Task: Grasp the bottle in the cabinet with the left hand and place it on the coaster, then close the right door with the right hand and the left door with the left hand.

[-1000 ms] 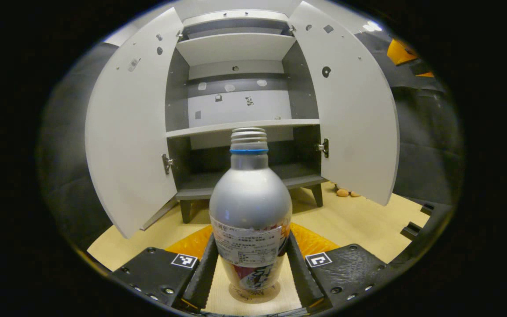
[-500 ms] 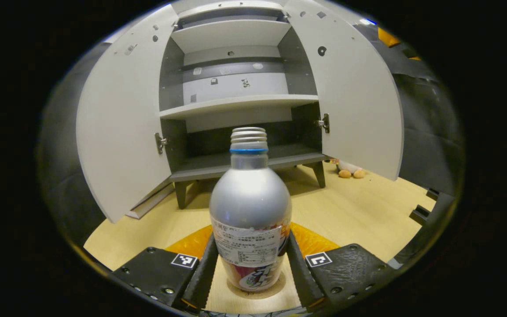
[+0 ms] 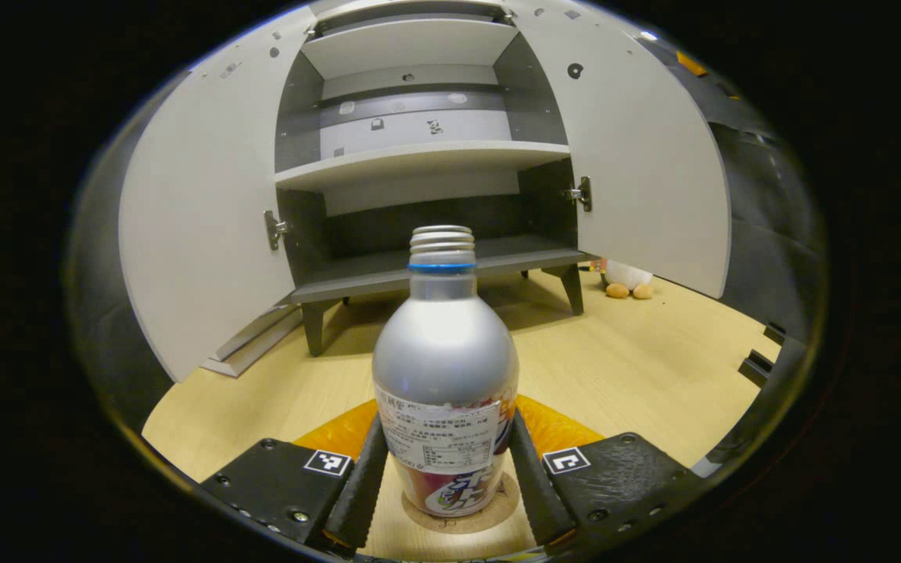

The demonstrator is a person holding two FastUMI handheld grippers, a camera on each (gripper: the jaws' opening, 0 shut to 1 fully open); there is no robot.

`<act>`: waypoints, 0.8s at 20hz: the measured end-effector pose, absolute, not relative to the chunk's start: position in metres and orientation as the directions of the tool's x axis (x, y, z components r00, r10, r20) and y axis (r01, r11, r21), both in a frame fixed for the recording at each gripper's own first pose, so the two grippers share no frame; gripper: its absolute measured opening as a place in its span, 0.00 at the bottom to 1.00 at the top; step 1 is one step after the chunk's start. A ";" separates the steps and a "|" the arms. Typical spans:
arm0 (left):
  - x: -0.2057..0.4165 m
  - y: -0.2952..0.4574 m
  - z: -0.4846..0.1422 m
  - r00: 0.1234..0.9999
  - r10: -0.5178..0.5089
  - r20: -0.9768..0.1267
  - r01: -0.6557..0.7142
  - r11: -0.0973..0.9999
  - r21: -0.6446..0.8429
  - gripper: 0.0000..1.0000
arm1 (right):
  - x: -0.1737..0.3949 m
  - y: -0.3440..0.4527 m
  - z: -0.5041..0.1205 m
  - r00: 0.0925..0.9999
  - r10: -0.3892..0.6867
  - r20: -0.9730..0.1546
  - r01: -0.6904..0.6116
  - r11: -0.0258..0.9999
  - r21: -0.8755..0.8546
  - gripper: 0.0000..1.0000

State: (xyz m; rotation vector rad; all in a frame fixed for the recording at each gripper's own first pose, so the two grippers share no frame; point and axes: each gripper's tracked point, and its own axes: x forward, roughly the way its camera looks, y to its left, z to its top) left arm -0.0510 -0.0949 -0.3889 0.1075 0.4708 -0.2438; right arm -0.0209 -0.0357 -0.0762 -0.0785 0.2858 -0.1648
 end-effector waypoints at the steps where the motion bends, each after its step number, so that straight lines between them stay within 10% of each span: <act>1: -0.053 -0.094 -0.391 0.860 -0.210 -0.464 0.259 0.965 0.043 0.70 | -0.021 -0.037 -0.077 0.944 -0.176 -0.278 0.154 0.983 -0.100 0.99; 16: -0.072 -0.073 -0.405 0.837 -0.157 -0.525 0.228 0.971 0.072 0.86 | -0.021 -0.056 -0.089 0.936 -0.194 -0.292 0.180 0.981 -0.073 0.98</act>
